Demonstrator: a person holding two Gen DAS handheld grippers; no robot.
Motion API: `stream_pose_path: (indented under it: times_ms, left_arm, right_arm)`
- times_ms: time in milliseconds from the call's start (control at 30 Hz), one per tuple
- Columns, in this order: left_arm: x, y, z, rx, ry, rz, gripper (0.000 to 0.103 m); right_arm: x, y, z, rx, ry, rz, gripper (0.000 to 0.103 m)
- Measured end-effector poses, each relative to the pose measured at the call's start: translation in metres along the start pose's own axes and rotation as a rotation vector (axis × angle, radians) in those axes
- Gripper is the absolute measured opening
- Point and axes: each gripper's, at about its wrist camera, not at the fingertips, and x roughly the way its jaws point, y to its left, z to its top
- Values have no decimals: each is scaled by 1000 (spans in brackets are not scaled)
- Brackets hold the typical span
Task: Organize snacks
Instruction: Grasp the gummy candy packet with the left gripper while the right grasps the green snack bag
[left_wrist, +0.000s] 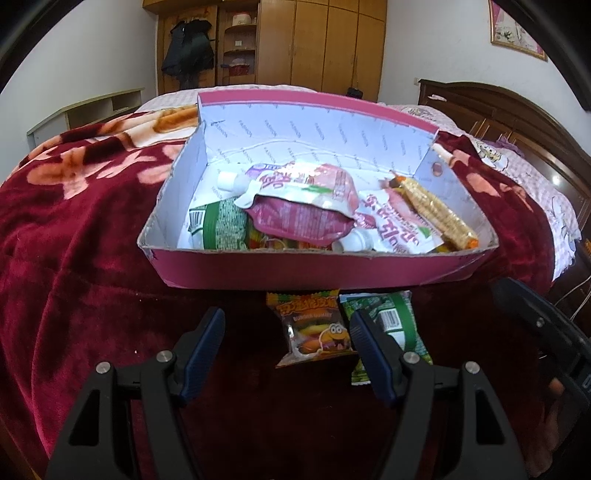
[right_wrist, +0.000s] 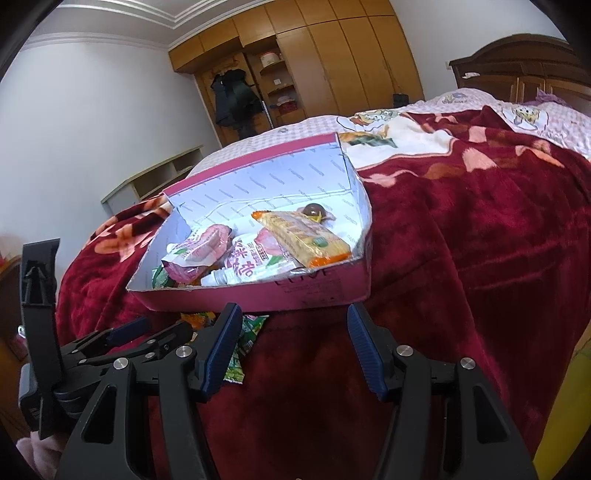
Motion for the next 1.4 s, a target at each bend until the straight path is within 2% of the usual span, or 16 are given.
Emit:
stream_pose_path:
  times_ms: [133, 700, 767, 933, 1033, 1400]
  left_arm:
    - [8, -1, -2, -1, 10, 24, 74]
    - [23, -6, -5, -1, 23, 34, 73]
    - [22, -8, -6, 6, 18, 30, 67]
    - [19, -16, -8, 45, 7, -21, 36]
    - [17, -19, -9, 58, 0, -21, 35]
    - [2, 5, -11, -7, -21, -12, 33]
  right_arm:
    - [0, -4, -2, 14, 3, 2, 61]
    - [11, -9, -15, 37, 37, 22, 61]
    - [12, -10, -16, 41, 42, 22, 61]
    - [14, -10, -17, 46, 46, 23, 61]
    - [15, -10, -18, 46, 51, 23, 61]
    - [16, -3, -18, 37, 63, 24, 61]
